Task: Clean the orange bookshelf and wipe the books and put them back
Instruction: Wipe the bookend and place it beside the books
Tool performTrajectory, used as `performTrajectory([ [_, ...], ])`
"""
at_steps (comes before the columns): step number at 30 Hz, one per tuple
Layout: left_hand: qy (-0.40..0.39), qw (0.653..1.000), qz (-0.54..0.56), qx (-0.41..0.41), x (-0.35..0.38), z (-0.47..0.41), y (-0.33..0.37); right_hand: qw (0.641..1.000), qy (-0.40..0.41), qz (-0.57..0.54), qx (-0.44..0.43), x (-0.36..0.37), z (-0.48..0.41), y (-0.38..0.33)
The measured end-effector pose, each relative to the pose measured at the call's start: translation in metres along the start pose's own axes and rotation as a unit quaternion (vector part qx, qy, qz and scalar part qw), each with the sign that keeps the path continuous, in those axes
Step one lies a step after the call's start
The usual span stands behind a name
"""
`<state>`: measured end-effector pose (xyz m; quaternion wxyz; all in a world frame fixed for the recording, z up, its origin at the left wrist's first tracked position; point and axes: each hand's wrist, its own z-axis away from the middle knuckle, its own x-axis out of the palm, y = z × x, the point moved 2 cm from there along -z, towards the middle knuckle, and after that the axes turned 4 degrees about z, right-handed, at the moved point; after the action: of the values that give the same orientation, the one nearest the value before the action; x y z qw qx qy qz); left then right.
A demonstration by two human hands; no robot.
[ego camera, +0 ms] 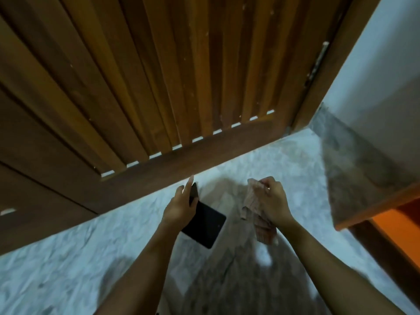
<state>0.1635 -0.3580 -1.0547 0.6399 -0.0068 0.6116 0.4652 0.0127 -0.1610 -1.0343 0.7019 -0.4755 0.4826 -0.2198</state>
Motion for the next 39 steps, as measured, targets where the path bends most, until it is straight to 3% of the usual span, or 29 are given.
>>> performTrajectory([
  [4,-0.004,0.999,-0.054,-0.004,0.012,-0.002,-0.018,0.998,-0.020,0.055,0.004,0.024,0.004,0.032],
  [9,-0.033,0.998,-0.060,0.013,0.006,0.000,-0.006,0.998,-0.040,0.043,0.005,0.023,0.013,0.032],
  [11,-0.009,0.999,-0.007,0.031,-0.006,0.003,0.015,0.999,-0.037,0.035,0.003,0.009,0.012,0.017],
  [14,0.004,0.979,0.194,0.058,-0.025,0.010,0.058,0.998,-0.019,0.055,-0.027,-0.023,0.009,-0.012],
  [18,0.036,0.966,0.216,0.138,-0.053,0.025,0.121,0.989,0.054,0.113,-0.078,-0.078,0.010,-0.055],
  [22,0.043,0.926,0.271,0.261,-0.075,0.056,0.177,0.963,0.114,0.212,-0.120,-0.131,0.016,-0.088],
  [26,0.066,0.892,0.292,0.340,-0.087,0.088,0.220,0.914,0.161,0.317,-0.196,-0.170,0.039,-0.113],
  [32,0.121,0.872,0.310,0.358,-0.095,0.128,0.258,0.859,0.186,0.403,-0.256,-0.193,0.070,-0.117],
  [39,0.149,0.872,0.304,0.352,-0.088,0.159,0.270,0.855,0.173,0.396,-0.286,-0.170,0.104,-0.086],
])
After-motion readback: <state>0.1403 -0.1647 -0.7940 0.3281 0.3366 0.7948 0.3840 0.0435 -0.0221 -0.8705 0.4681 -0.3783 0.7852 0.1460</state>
